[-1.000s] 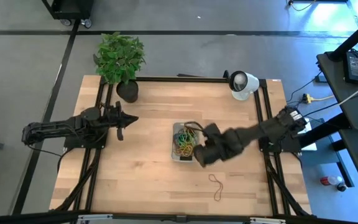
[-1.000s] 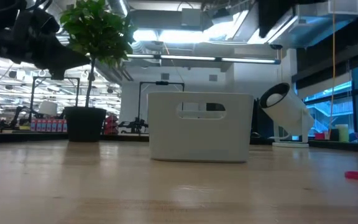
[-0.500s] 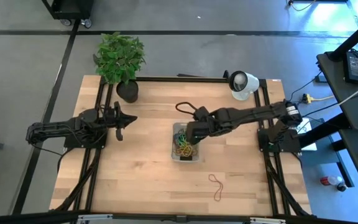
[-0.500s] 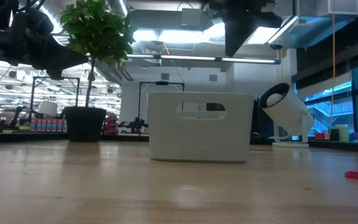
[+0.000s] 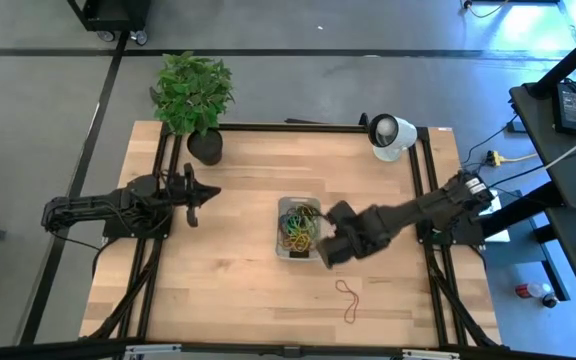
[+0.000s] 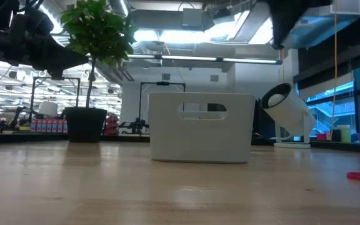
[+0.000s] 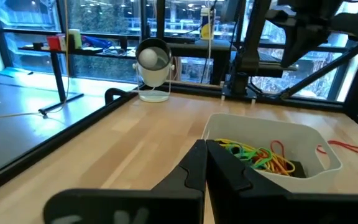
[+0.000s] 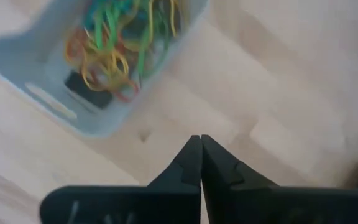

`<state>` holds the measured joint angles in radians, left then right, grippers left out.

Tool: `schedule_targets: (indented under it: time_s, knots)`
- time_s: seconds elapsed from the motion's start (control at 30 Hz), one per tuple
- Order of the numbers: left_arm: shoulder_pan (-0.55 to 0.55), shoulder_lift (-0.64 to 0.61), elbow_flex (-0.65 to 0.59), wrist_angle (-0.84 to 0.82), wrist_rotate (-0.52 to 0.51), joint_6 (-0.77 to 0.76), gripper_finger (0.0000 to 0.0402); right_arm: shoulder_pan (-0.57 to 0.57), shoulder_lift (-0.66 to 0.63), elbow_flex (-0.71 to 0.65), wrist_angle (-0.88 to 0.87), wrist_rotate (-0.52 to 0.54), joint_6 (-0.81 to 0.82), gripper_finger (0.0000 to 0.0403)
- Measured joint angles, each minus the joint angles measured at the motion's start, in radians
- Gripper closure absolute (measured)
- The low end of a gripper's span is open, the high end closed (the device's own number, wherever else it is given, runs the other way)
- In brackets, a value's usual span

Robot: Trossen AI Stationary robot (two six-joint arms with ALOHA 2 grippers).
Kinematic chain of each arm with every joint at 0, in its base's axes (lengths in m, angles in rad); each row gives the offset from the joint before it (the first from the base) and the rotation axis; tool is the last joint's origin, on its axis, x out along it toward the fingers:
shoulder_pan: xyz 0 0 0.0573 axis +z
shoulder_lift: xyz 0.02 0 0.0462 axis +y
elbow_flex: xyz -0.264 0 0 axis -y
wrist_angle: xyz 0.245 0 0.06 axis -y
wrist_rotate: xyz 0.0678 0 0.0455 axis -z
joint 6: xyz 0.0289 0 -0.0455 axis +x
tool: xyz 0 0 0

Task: Pick and place rubber bands into bin
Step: Put the red rubber band into the gray bin

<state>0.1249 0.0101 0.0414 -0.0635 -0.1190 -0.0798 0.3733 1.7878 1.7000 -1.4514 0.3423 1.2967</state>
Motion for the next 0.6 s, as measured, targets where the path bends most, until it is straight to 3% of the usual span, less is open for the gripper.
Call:
schedule_targets:
  time_s: [0.13, 0.27, 0.6]
  knots:
    - [0.0, 0.0, 0.0, -0.003, 0.02, 0.029, 0.04, 0.082, -0.003, -0.082, 0.017, -0.078, 0.122, 0.0401]
    - [0.0, 0.001, 0.0, -0.007, 0.042, 0.046, 0.04, 0.159, -0.004, -0.208, 0.16, -0.188, 0.217, 0.0401]
    - [0.0, 0.001, 0.0, -0.008, 0.06, 0.0, 0.04, 0.28, -0.004, -0.479, 0.433, -0.278, 0.567, 0.0364]
